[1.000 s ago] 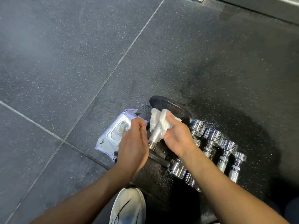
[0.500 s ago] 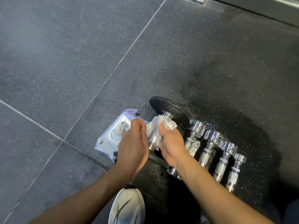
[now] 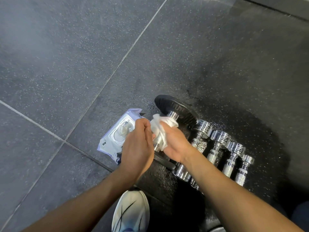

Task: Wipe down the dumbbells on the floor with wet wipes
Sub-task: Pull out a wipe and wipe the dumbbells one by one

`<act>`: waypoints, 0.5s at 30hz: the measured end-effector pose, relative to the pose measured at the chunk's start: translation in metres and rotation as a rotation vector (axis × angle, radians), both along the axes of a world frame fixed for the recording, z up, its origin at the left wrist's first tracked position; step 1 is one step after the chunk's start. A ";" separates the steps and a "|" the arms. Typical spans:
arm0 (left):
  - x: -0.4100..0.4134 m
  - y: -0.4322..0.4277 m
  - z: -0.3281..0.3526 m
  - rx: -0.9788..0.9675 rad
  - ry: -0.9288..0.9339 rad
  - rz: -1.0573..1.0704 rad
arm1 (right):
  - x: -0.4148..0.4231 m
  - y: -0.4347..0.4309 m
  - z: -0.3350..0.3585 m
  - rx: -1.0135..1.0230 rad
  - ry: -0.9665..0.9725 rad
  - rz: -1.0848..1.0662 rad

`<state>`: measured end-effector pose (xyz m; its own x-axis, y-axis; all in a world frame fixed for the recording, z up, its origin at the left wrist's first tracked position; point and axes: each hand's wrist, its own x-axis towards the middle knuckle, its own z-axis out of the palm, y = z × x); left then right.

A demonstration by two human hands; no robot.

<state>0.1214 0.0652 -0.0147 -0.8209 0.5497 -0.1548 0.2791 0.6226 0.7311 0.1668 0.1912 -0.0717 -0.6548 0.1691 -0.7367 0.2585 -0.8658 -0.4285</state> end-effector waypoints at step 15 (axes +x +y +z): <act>0.002 0.000 0.000 -0.023 0.032 -0.039 | -0.002 -0.005 -0.006 0.124 -0.165 0.077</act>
<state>0.1230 0.0652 -0.0145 -0.8037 0.5779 -0.1417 0.3263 0.6272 0.7072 0.1648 0.1862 -0.0776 -0.5419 0.2194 -0.8113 0.3974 -0.7837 -0.4773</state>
